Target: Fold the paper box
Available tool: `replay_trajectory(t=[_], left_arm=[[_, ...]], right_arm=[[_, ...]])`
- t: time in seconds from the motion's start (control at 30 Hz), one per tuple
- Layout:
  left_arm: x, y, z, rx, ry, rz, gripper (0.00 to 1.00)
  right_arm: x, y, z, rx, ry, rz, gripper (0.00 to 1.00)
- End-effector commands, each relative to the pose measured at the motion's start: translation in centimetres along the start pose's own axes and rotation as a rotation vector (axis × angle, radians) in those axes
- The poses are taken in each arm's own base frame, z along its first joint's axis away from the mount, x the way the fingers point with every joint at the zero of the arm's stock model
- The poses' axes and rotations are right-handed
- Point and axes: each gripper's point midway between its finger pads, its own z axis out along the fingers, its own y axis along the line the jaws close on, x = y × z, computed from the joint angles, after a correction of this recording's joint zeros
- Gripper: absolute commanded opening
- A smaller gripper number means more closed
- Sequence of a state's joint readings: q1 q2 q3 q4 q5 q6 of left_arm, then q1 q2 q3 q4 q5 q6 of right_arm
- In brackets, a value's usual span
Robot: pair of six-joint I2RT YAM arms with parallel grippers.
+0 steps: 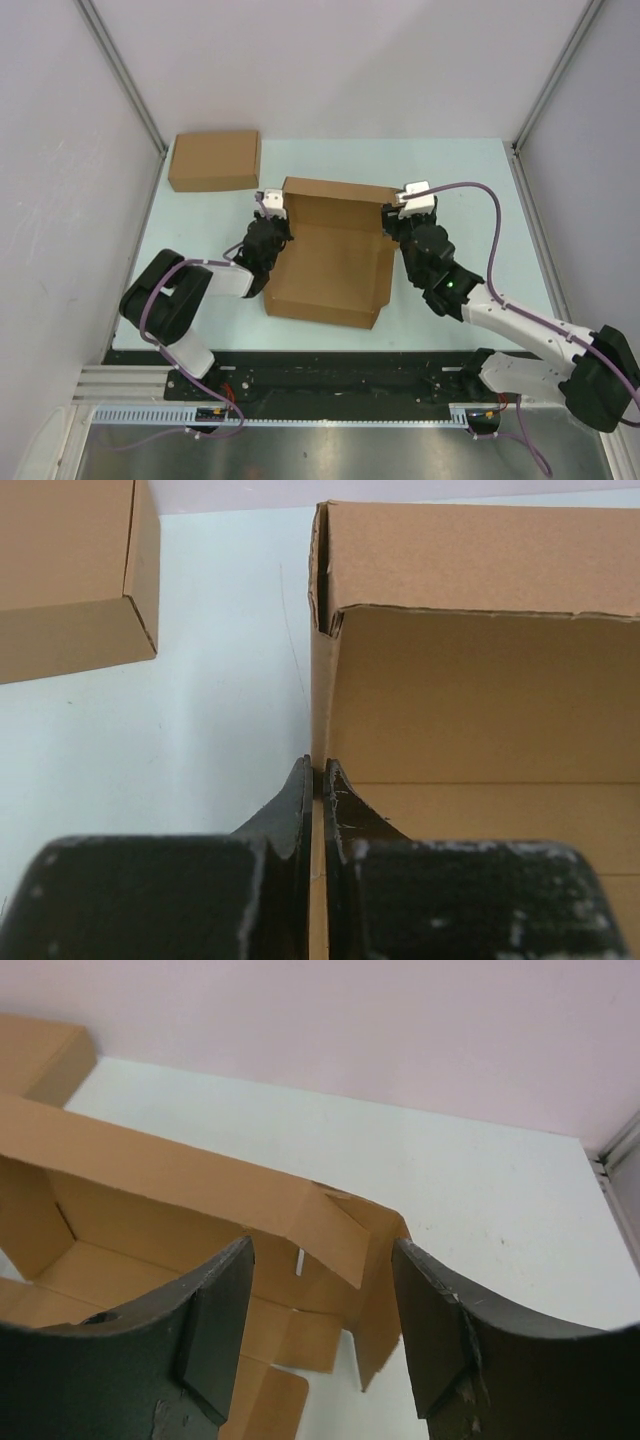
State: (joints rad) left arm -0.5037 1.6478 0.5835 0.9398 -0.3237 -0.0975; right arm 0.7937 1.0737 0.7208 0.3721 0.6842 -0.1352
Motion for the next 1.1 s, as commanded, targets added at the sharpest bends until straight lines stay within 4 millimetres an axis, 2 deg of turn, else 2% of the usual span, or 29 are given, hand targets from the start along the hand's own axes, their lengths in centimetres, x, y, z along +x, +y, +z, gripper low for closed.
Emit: replay_trajectory(t=[0.0, 0.03, 0.17, 0.27, 0.47, 0.5, 0.9, 1.07], left_arm=[[-3.0, 1.1, 0.3, -0.100, -0.062, -0.040, 0.00], [-2.8, 1.2, 0.3, -0.109, -0.053, -0.039, 0.00], [-2.9, 1.3, 0.2, -0.113, -0.055, -0.043, 0.00], [-2.9, 1.3, 0.1, -0.110, -0.054, -0.040, 0.00], [-3.0, 1.1, 0.1, -0.101, -0.058, -0.022, 0.00], [-2.9, 1.1, 0.1, -0.100, -0.056, -0.019, 0.00], [-2.9, 1.2, 0.3, -0.102, -0.055, 0.002, 0.00], [-2.9, 1.2, 0.3, -0.107, -0.056, 0.002, 0.00]], right_arm=[[-0.2, 0.1, 1.0, 0.024, 0.007, -0.086, 0.62], [0.9, 0.5, 1.4, 0.017, 0.031, -0.106, 0.61], [2.4, 0.3, 2.6, 0.007, 0.064, -0.117, 0.54], [2.9, 0.2, 3.7, 0.001, 0.068, -0.119, 0.48], [2.5, 0.7, 5.6, -0.013, 0.054, -0.151, 0.45], [3.0, 1.0, 5.9, -0.015, 0.066, -0.163, 0.45], [6.3, 1.9, 7.3, -0.054, 0.133, -0.176, 0.37], [7.5, 1.5, 8.3, -0.037, 0.157, -0.122, 0.25]])
